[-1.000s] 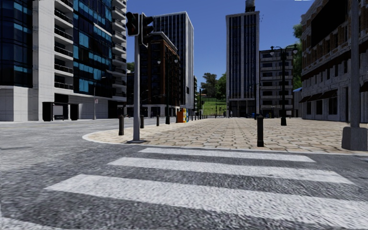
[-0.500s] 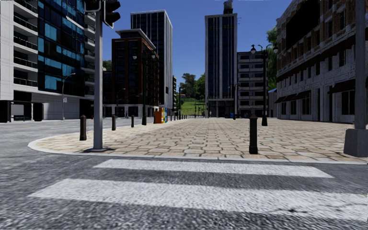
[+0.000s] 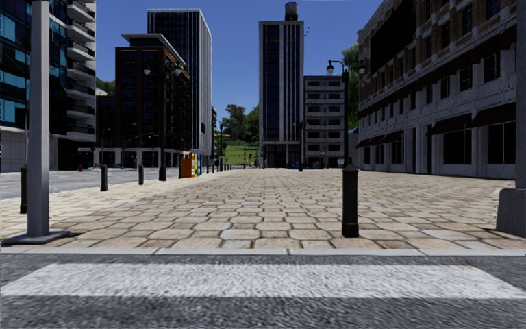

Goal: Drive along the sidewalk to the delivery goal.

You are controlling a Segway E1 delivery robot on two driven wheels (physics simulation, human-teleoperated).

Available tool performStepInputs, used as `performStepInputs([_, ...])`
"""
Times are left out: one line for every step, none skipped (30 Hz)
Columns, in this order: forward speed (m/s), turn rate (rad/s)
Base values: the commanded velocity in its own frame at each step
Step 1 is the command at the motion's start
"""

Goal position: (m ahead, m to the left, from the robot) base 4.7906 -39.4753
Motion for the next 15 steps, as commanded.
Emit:
performStepInputs([2.00, -0.38])
performStepInputs([2.00, -0.38])
performStepInputs([2.00, -0.38])
performStepInputs([2.00, -0.37])
performStepInputs([2.00, -0.34])
performStepInputs([2.00, -0.34])
performStepInputs([2.00, -0.25])
performStepInputs([2.00, -0.17])
performStepInputs([2.00, -0.13])
performStepInputs([2.00, -0.13])
performStepInputs([2.00, -0.08])
performStepInputs([2.00, -0.04])
performStepInputs([2.00, -0.01])
performStepInputs([2.00, -0.01])
performStepInputs([2.00, 0.00])
